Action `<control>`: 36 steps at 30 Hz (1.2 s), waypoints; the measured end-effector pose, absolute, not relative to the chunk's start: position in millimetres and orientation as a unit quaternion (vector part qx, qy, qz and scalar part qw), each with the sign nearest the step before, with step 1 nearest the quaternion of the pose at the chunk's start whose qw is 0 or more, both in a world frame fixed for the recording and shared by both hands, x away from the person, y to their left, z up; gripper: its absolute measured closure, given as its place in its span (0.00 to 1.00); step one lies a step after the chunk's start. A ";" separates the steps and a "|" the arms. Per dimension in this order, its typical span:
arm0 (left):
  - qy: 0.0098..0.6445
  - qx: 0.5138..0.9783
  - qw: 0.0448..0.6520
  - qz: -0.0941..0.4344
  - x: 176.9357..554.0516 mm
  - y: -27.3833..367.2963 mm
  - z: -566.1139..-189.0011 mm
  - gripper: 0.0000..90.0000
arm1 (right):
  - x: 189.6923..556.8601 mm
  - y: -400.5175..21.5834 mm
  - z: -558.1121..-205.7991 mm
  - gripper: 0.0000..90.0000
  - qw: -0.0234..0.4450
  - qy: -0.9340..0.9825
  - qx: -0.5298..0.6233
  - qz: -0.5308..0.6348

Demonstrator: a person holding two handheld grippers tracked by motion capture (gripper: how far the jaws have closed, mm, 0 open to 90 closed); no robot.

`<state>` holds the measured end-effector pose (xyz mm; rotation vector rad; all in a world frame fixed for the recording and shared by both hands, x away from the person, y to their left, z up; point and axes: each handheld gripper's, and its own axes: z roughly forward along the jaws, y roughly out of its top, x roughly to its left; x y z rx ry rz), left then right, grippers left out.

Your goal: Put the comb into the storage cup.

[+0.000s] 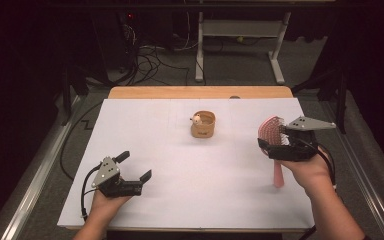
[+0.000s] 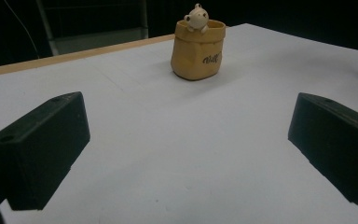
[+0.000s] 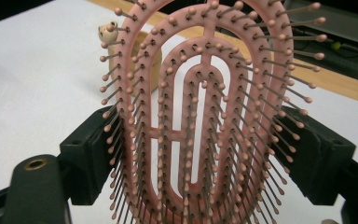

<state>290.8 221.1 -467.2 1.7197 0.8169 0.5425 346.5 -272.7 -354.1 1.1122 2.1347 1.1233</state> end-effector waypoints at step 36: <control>0.337 0.722 0.554 0.243 288.7 223.5 -464.9 0.00 | 345.2 -259.2 -354.1 0.23 0.282 0.731 0.388 0.485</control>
